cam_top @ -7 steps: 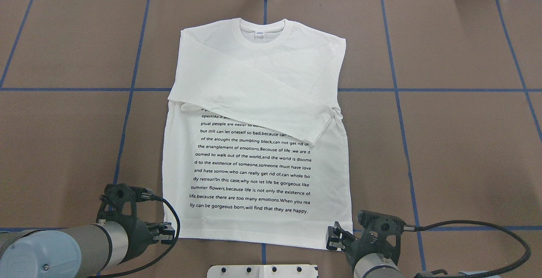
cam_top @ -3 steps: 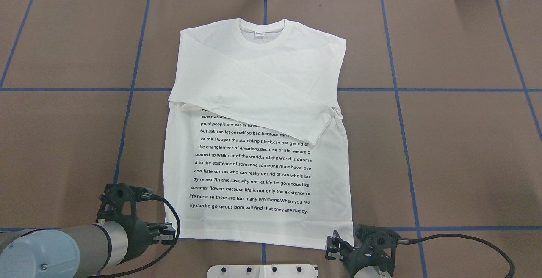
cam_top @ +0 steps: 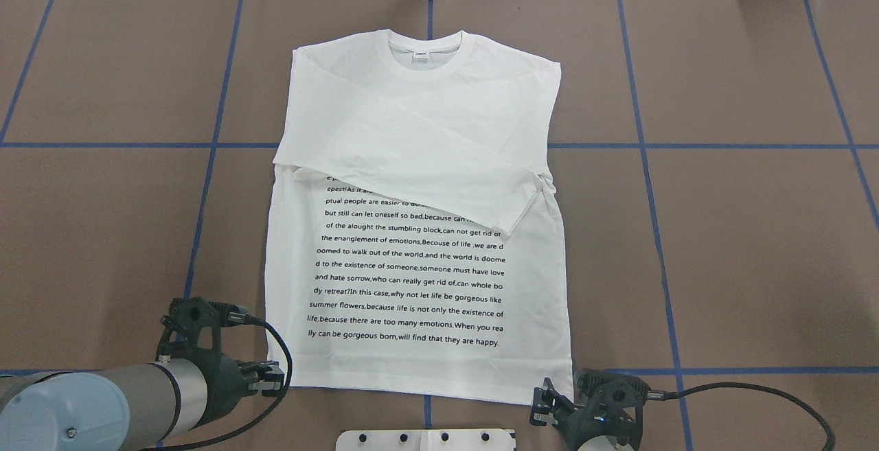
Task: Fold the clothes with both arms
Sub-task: 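Grasp the hem corners with both grippers, then lift the hem with both grippers and fold it toward the collar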
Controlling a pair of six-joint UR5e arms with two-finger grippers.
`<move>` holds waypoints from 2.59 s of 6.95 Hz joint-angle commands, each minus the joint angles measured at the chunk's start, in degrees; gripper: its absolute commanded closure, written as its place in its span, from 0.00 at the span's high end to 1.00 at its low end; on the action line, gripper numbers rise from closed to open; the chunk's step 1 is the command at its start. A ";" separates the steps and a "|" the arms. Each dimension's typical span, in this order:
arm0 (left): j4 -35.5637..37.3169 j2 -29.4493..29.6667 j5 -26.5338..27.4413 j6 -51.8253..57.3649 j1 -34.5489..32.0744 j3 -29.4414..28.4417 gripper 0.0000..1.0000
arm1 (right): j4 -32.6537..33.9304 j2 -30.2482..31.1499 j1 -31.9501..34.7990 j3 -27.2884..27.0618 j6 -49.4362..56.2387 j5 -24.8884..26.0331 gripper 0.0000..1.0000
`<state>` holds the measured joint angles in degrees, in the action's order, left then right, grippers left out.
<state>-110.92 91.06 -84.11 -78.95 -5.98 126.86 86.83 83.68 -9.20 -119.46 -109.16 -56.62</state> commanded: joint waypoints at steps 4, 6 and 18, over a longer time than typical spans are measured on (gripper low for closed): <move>0.00 -0.10 0.00 -0.15 -0.09 0.76 0.00 | 0.00 -0.10 -0.91 0.28 -0.09 0.37 0.34; 0.00 -0.10 0.00 -0.24 -0.09 1.28 0.00 | 0.00 -0.45 -0.91 0.02 0.00 0.37 0.00; 42.36 26.51 -17.93 19.83 -26.30 14.08 0.00 | 43.60 -20.64 28.01 -26.21 25.06 -25.94 0.00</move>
<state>-69.04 114.73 -101.74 -65.85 -25.19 146.05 130.58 66.70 9.72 -149.79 -93.11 -78.00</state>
